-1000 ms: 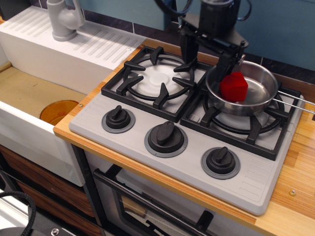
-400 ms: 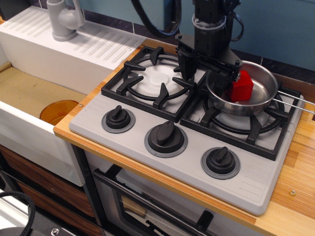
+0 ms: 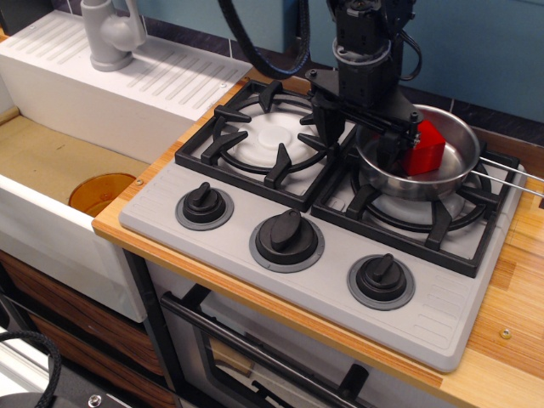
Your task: Put redcube in pan and put pan on stove
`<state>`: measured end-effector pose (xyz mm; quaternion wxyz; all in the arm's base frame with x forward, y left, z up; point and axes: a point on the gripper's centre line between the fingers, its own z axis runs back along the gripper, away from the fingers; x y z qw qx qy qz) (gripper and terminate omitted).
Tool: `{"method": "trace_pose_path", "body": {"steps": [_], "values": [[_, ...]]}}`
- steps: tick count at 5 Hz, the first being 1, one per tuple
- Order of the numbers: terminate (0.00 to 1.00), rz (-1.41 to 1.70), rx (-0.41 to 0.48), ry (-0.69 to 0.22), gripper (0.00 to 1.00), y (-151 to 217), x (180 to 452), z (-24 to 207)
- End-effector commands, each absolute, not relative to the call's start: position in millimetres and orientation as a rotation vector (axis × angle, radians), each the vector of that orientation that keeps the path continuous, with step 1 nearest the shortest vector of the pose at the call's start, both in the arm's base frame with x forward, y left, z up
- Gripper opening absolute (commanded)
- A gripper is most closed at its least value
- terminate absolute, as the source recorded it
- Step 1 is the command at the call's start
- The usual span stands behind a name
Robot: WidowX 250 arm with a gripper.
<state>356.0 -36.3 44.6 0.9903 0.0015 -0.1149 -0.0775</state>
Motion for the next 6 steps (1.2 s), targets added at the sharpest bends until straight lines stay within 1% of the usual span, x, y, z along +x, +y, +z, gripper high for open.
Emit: {"method": "trace_pose_path", "body": {"steps": [1,2,3,4,5,6], "values": [[0.0,-0.177,-0.052,-0.233,0.0,-49.3,368.2,50.5],[0.0,-0.228,-0.03,-0.23,0.0,-49.1,370.8,47.0],[0.0,-0.22,-0.038,-0.234,0.0,-51.0,373.4,45.7],[0.0,-0.188,-0.005,-0.232,0.0,-55.8,369.6,52.4],[0.0,-0.163,0.024,-0.201,0.0,-58.5,360.1,70.4],[0.0,-0.143,0.063,-0.149,0.0,-57.6,347.4,107.7]]}}
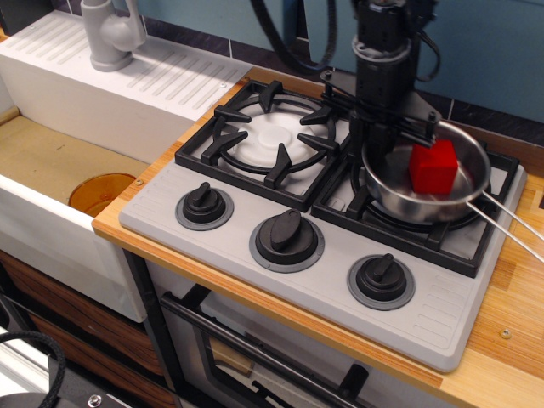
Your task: Put redcube in pan and put pan on stove
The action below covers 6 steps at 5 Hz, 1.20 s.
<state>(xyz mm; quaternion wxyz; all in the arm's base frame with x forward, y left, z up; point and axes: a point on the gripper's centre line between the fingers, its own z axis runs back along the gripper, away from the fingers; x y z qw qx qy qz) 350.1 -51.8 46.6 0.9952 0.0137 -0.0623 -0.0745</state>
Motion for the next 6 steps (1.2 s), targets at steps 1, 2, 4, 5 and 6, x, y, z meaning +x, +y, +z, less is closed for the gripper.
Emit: {"method": "trace_pose_path", "body": {"steps": [1,2,4,5,6], "values": [[0.0,-0.15,0.076,-0.125,0.0,-51.3,344.7,134.0],[0.0,-0.17,0.094,-0.11,0.0,-39.0,349.0,148.5],[0.0,-0.229,0.106,-0.108,0.0,0.2,364.9,155.6],[0.0,-0.252,0.104,-0.117,0.0,19.5,374.0,151.9],[0.0,-0.265,0.1,-0.112,0.0,35.9,380.1,148.9]]}}
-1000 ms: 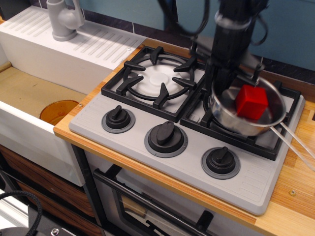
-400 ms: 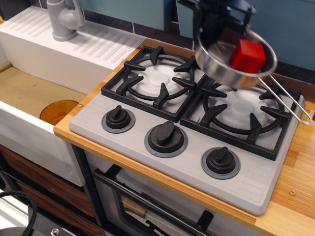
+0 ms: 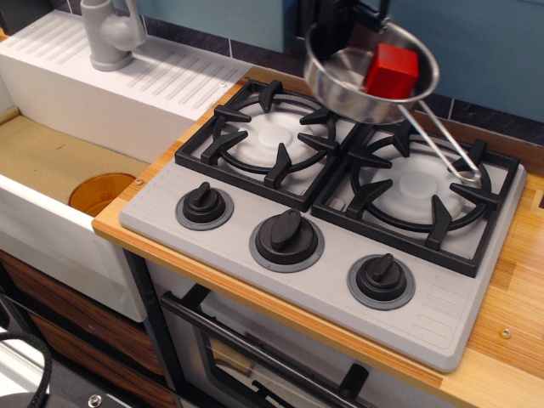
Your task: Put redcube in pan and put pan on stove
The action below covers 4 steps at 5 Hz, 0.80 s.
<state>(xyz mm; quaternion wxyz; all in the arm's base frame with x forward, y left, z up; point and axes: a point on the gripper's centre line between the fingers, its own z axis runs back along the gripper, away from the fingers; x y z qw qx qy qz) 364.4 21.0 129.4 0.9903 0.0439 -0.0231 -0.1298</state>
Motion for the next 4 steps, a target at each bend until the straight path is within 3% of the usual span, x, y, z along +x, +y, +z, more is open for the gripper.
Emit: {"method": "trace_pose_path", "body": {"steps": [1,4], "values": [[0.0,-0.263,0.1,-0.109,0.0,51.5,381.6,144.8],[0.0,-0.258,0.1,-0.138,0.0,82.4,373.9,117.7]]}}
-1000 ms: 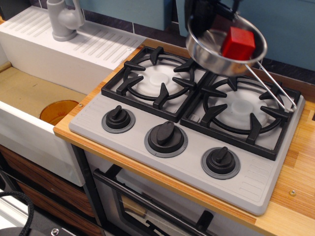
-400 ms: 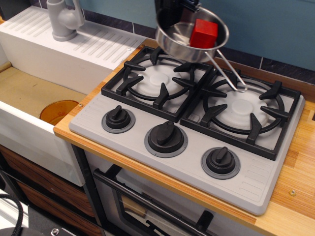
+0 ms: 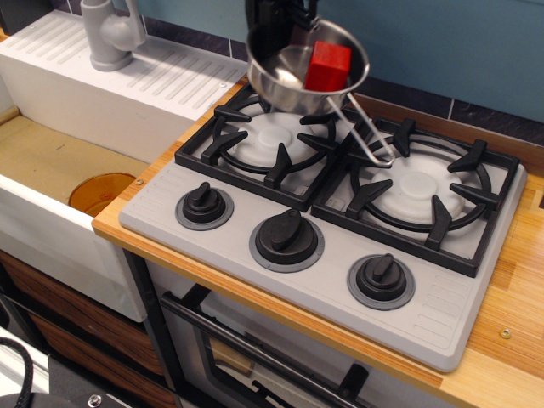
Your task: Put redcube in pan and put pan on stove
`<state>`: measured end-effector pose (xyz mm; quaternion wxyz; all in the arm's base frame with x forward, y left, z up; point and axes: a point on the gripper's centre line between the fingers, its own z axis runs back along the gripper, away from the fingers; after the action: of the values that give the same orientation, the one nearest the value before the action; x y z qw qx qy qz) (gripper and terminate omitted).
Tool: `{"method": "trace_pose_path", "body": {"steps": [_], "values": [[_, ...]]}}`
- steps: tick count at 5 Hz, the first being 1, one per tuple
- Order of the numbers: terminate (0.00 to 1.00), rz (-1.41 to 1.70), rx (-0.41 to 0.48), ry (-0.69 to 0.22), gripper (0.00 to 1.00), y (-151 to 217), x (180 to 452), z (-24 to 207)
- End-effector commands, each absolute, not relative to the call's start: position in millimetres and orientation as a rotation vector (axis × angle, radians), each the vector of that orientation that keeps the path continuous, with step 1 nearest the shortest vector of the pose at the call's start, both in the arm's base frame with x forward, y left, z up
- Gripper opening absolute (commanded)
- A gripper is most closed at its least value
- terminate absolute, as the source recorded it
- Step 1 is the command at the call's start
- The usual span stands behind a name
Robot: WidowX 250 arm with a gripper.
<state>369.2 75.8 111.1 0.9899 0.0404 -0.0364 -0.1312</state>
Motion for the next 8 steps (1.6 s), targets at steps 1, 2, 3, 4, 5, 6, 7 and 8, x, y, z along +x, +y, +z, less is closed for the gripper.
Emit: {"method": "trace_pose_path", "body": {"steps": [1,2,3,4,5,6,7,8], "values": [[0.0,-0.257,0.077,-0.152,0.0,89.6,373.4,100.7],[0.0,-0.261,0.06,-0.167,0.0,97.0,373.0,84.0],[0.0,-0.267,0.045,-0.179,0.0,102.6,372.4,70.2],[0.0,-0.281,0.026,-0.204,0.0,103.4,371.1,53.9],[0.0,-0.278,0.021,-0.206,1.0,100.6,369.7,51.4],[0.0,-0.271,0.016,-0.18,1.0,94.0,364.2,63.4],[0.0,-0.263,0.023,-0.164,1.0,89.8,362.9,76.7],[0.0,-0.256,0.035,-0.141,1.0,84.7,361.7,98.1]]}}
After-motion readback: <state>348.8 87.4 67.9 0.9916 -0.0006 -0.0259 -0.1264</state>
